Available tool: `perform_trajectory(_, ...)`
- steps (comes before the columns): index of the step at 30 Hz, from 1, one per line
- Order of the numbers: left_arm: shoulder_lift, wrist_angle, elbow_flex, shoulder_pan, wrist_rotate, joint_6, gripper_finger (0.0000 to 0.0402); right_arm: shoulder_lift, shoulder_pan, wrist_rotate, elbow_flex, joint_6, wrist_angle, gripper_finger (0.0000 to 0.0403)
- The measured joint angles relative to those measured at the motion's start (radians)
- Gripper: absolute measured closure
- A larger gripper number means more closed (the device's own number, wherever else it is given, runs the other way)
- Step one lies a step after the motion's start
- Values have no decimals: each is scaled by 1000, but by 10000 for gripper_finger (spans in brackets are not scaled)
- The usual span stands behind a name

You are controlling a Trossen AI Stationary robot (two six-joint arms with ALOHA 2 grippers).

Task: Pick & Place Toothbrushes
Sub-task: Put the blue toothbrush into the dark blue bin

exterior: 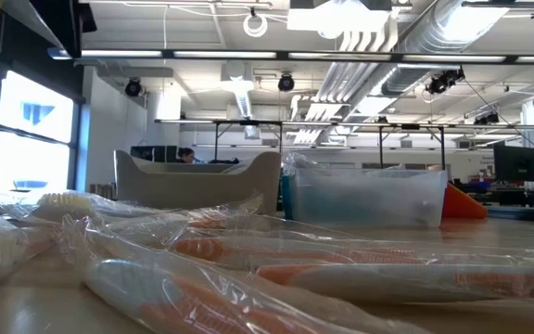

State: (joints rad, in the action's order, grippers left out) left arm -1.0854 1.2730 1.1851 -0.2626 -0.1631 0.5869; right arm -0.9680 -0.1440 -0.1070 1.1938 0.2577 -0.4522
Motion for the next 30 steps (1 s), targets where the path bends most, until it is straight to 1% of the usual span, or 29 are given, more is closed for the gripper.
perform_trajectory(10, -44, 5, 0, 0, 0, -2, 325, 0, 0, 0, 0, 0, 0, 322)
perform_trajectory(21, -44, -48, 0, 0, -4, -6, 325, 0, 0, 0, 0, 0, -1, 322)
perform_trajectory(26, -44, -39, 0, 0, -3, 22, 325, 0, 0, 0, 0, 0, -1, 322)
perform_trajectory(28, -44, -24, 0, 0, -3, 22, 322, 0, 0, 0, 0, 0, -1, 322)
perform_trajectory(30, -44, -10, -3, 0, -3, 22, 310, 0, 0, 0, 0, 1, -1, 322)
